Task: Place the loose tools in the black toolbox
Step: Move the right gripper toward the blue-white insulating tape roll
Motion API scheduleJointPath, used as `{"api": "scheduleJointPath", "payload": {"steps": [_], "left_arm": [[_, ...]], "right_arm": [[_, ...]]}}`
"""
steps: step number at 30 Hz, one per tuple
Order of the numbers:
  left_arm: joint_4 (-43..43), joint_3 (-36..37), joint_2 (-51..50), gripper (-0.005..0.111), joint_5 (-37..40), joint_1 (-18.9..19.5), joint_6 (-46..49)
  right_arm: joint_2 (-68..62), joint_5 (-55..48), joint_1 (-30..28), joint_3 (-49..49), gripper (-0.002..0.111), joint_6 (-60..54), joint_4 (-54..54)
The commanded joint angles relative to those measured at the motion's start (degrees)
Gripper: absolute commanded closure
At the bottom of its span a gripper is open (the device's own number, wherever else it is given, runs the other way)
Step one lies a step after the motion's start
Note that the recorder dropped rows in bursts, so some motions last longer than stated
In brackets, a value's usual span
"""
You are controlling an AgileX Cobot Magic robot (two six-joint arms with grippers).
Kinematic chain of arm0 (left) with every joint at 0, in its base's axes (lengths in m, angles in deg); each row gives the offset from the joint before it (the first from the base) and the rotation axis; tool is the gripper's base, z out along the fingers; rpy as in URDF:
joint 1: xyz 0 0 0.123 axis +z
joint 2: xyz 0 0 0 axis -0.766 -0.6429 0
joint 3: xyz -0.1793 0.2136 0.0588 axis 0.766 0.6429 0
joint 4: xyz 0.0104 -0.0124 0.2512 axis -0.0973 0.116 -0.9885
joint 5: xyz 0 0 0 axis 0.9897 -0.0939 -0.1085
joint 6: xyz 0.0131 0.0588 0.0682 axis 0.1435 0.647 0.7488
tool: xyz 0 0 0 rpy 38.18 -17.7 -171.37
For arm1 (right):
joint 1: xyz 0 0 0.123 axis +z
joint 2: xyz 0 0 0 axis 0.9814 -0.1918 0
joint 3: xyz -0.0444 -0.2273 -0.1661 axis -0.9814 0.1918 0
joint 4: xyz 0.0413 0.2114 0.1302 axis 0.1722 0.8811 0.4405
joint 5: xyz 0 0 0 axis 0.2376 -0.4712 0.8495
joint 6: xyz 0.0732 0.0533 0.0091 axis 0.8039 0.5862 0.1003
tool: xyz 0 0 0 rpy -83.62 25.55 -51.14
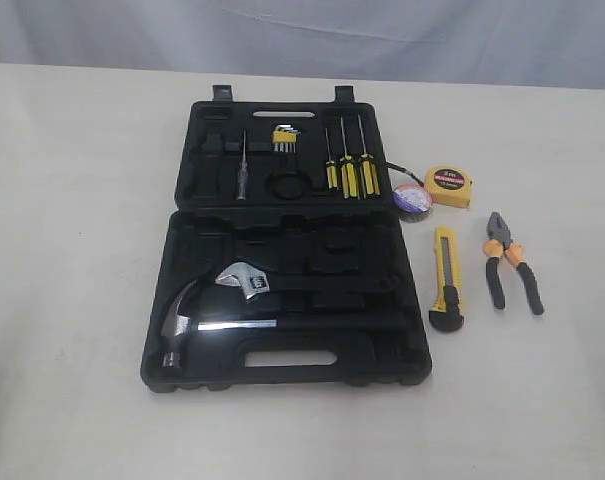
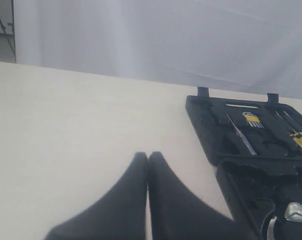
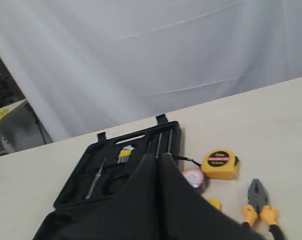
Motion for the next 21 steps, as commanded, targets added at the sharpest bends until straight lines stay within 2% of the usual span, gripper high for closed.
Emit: {"api": "scheduleJointPath", "payload": {"steps": [1,7,14,17,21], "left_arm": [[0.19,-0.30,-0.23,0.107,-0.01,-0.33,-0.07],[0.19,-0.30,-0.23,0.107,-0.01,-0.33,-0.07],[0.19,-0.30,-0.23,0.107,-0.01,-0.33,-0.07],[0.19,-0.30,-0.23,0.107,-0.01,-0.33,-0.07],[0.19,-0.30,-0.23,0.107,-0.01,-0.33,-0.07]], "right_arm": [[-10.40,-13.47,-0.28,-16.02,0.109,-0.58,-3.41],[-33.86,-33.29,-0.28,-41.59,0.109,-0.34,-7.89],[-64.34,-62.20,-0.28,-71.36,0.109,4.53,-17.72],[-73.39,-64.15,-0.28,-77.68,0.109,6.72,-22.87],[-82.68,-64.15,-0.28,-80.28,0.109,8.88,-26.32]]}}
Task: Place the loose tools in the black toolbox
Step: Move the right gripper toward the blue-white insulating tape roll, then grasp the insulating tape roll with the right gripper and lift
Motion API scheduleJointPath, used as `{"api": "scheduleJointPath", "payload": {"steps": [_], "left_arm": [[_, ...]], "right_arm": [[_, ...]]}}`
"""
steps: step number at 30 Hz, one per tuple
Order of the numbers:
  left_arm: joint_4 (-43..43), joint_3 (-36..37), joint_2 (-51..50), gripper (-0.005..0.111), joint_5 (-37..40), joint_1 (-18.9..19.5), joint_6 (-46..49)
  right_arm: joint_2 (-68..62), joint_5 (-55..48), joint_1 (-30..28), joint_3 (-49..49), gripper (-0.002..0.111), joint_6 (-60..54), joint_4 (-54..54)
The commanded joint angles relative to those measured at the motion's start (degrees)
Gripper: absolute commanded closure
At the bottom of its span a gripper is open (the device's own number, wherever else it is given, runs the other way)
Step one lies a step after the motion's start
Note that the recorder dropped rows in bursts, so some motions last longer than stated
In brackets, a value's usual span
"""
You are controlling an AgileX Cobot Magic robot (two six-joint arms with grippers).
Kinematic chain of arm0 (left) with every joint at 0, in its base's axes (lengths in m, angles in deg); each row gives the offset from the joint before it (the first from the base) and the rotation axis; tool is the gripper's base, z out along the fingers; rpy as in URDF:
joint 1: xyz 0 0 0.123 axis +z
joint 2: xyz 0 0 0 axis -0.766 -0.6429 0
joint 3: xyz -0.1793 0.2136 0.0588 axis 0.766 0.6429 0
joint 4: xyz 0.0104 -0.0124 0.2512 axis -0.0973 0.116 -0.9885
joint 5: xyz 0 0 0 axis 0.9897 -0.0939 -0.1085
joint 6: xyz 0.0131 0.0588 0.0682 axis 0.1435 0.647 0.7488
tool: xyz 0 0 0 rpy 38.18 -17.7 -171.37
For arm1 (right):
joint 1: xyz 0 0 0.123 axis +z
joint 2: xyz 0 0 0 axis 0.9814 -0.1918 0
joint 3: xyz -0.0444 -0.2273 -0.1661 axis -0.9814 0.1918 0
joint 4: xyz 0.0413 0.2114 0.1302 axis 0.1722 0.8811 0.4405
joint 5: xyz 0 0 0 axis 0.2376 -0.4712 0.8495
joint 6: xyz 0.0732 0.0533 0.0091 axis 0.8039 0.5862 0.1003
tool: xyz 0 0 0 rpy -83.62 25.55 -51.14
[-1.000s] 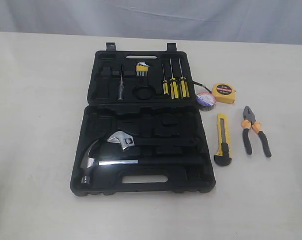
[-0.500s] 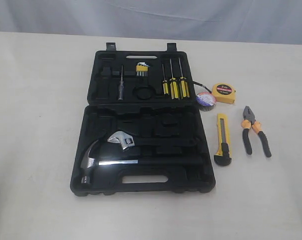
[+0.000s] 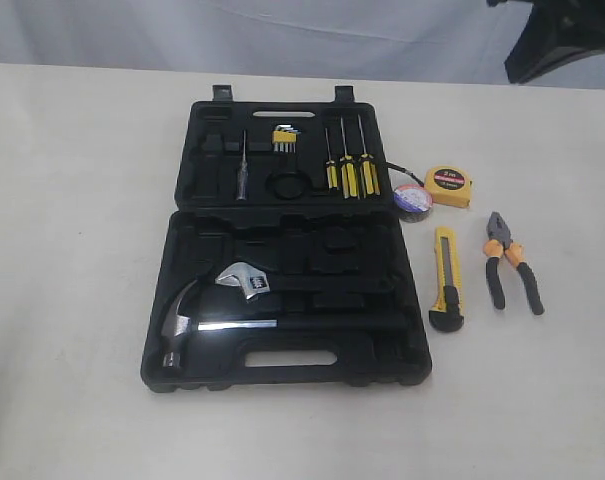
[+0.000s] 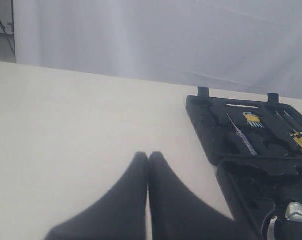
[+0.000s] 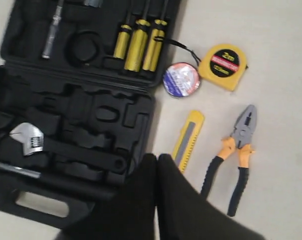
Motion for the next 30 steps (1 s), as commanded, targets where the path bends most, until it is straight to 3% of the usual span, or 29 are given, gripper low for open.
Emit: {"api": "scheduleJointPath", "payload": {"steps": [1,11,24,26,30], "left_arm": [[0.19,-0.30,-0.23,0.107,-0.01,-0.33,-0.07],[-0.17,-0.30,-0.23,0.107,-0.01,-0.33,-0.07],[-0.17,-0.30,-0.23,0.107,-0.01,-0.33,-0.07],[-0.17,-0.30,-0.23,0.107,-0.01,-0.33,-0.07],[-0.17,-0.30,-0.23,0.107,-0.01,-0.33,-0.07]], "right_arm": [[-9.17,-0.61,-0.28,-2.46,0.109,1.90,-3.68],[-25.34,8.39,5.09,-2.46,0.109,2.38,-10.92],[-29.88,14.65,4.94,-2.55,0.108,3.25,-10.92],[-29.91,15.50,4.94,-2.55,0.100,2.07,-10.92],[-29.91,16.13,4.94,-2.55,0.067,0.88,-10.92]]}}
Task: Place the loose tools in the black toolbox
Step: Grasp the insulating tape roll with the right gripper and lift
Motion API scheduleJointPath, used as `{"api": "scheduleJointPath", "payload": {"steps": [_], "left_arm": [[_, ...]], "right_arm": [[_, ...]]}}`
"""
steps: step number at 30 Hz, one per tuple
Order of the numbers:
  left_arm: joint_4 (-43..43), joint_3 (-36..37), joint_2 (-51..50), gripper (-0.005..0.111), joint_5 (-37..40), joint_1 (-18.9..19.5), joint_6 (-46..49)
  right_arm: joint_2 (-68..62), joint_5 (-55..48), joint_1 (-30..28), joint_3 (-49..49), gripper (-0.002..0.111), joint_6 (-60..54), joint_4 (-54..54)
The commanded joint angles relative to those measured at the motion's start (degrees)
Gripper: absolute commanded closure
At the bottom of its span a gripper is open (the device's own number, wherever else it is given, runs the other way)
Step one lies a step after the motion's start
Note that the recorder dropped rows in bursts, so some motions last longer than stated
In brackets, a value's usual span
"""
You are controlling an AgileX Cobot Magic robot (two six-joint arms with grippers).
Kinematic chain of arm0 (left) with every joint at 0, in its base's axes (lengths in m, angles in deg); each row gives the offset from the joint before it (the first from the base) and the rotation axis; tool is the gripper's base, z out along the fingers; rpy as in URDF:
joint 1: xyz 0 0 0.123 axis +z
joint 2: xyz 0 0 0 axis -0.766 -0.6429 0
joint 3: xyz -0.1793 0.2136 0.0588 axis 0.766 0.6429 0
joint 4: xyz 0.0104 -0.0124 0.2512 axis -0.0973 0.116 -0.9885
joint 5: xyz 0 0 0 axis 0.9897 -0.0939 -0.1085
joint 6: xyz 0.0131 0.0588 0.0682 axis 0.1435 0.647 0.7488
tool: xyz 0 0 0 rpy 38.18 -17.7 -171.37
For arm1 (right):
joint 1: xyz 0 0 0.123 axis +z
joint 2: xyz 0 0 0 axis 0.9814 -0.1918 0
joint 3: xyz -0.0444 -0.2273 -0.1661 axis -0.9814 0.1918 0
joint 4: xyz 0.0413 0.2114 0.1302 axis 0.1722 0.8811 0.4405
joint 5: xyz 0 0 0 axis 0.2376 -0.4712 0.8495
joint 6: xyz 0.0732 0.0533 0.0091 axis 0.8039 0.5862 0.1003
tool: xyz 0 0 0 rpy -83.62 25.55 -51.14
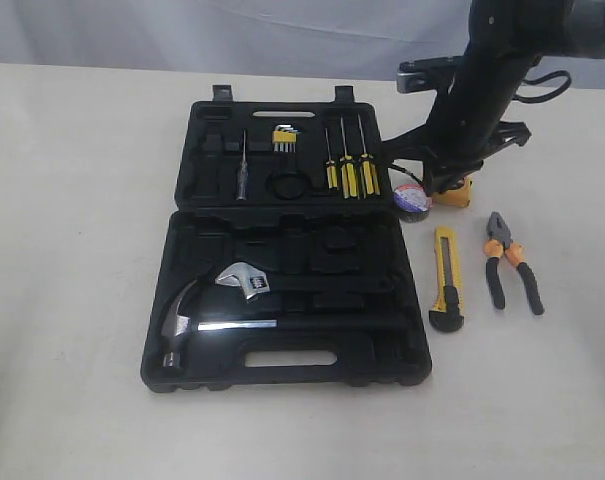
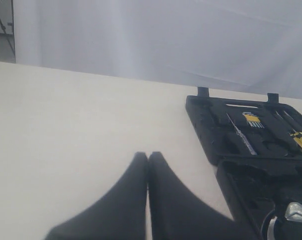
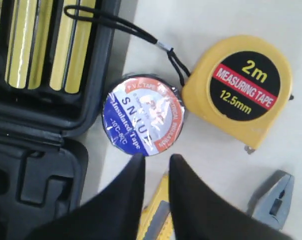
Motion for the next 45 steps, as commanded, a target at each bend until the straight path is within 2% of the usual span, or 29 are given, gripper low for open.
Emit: {"api": "scheduleJointPath", "payload": {"steps": [1,3,4,8,9,12,20,30,45], "left_arm": [[-0.17,-0.30,-0.23,0.107,-0.01,-0.33,-0.07],[-0.17,-0.30,-0.23,0.107,-0.01,-0.33,-0.07],[-0.17,-0.30,-0.23,0.107,-0.01,-0.33,-0.07],[-0.17,-0.30,-0.23,0.107,-0.01,-0.33,-0.07],[-0.17,-0.30,-0.23,0.107,-0.01,-0.33,-0.07],[-0.17,-0.30,-0.23,0.107,-0.01,-0.33,-0.07],[-0.17,-0.30,-0.23,0.107,-0.01,-0.33,-0.07],[-0.17,-0.30,-0.23,0.107,-0.01,-0.33,-0.07],[-0.17,-0.30,-0.23,0.107,-0.01,-0.33,-0.07]], "right_arm": [[-0.03,1.44,-0.17,-0.29,0.058,-1.90,-0.56],[-0.12,2.20,-0.17,-0.29,0.047,-2.96,-0.88],[-0.12,2.45,-0.17,-0.29,0.046,-4.27,-0.56],[-0.47,3.49,-0.17,-0.29,0.049,-12.74,-0.88],[-0.59,3.73,-0.17,-0.29,0.051,-18.71,-0.88],[-0.59,3.75,-0.17,-0.29,0.051,-27.52,-0.88],[-2.14,4.11,-0.17,-0.29,0.051,-40.10,-0.56],[-4.56,5.52,-0.17,-0.40,0.051,-45.68,1.31],[-6.49,8.65,-0.17,-0.40,0.051,-47.35,1.85]]}}
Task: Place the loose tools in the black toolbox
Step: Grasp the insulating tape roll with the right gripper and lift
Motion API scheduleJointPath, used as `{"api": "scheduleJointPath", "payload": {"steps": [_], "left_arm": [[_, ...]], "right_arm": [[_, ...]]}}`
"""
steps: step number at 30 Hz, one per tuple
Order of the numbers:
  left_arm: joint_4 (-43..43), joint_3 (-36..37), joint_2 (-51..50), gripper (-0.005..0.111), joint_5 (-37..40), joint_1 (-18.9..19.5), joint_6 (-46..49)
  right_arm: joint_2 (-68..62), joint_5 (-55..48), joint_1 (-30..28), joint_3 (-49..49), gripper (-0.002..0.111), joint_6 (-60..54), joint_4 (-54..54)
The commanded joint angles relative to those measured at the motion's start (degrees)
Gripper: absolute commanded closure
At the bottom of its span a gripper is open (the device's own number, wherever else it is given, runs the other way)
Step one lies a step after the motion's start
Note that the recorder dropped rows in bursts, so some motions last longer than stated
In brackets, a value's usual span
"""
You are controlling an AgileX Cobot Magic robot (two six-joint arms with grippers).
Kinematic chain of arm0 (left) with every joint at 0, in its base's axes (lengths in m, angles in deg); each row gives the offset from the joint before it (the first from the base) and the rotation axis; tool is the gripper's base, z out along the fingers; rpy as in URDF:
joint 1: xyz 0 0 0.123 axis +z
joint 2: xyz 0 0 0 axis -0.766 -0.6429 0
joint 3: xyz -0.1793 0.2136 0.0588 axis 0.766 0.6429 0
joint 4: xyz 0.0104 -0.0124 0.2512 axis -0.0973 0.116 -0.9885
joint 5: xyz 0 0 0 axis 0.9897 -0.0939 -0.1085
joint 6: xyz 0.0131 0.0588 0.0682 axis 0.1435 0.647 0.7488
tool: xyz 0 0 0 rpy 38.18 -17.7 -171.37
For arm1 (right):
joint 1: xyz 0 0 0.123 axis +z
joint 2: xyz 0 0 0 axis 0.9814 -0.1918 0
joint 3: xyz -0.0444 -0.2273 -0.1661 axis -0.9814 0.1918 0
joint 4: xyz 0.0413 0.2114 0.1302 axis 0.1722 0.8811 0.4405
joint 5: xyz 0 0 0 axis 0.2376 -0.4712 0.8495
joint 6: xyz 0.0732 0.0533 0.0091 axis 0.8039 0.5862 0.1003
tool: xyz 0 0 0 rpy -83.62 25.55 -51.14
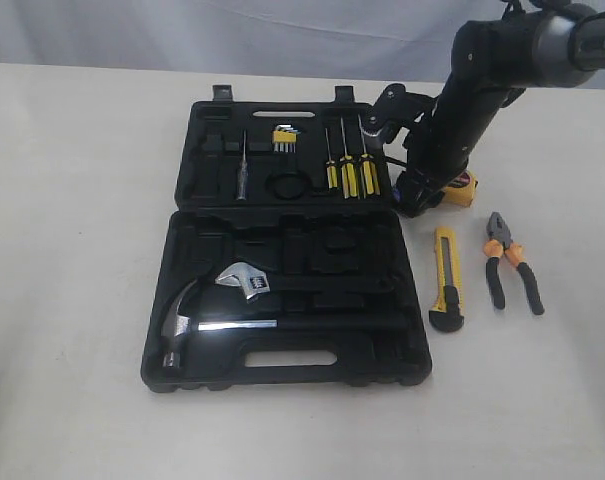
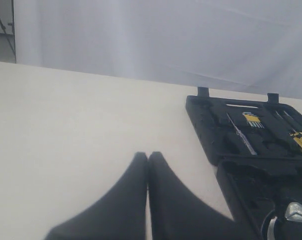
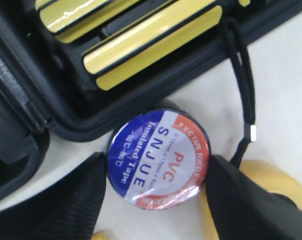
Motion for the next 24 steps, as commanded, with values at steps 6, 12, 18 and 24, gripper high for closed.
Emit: {"api": "scheduleJointPath", "payload": {"steps": [6,12,18,24], "left_arm": [[-0.17,-0.30,-0.23,0.107,-0.01,-0.33,-0.07],[-0.17,-0.30,-0.23,0.107,-0.01,-0.33,-0.07],[-0.17,-0.30,-0.23,0.107,-0.01,-0.33,-0.07],[-0.17,-0.30,-0.23,0.107,-0.01,-0.33,-0.07]], "right_arm": [[-2.53,0.14,-0.17,-0.20,0.051,-0.79,1.21],[-2.65,0.36,-0.17,-0.42,0.051,-0.79,1.62],[-2.65,1.62,-0.17,-1.71,0.046,2.52,1.62],[-2.65,1.23,-0.17,-2.10,0.040,2.64,2.45]]}}
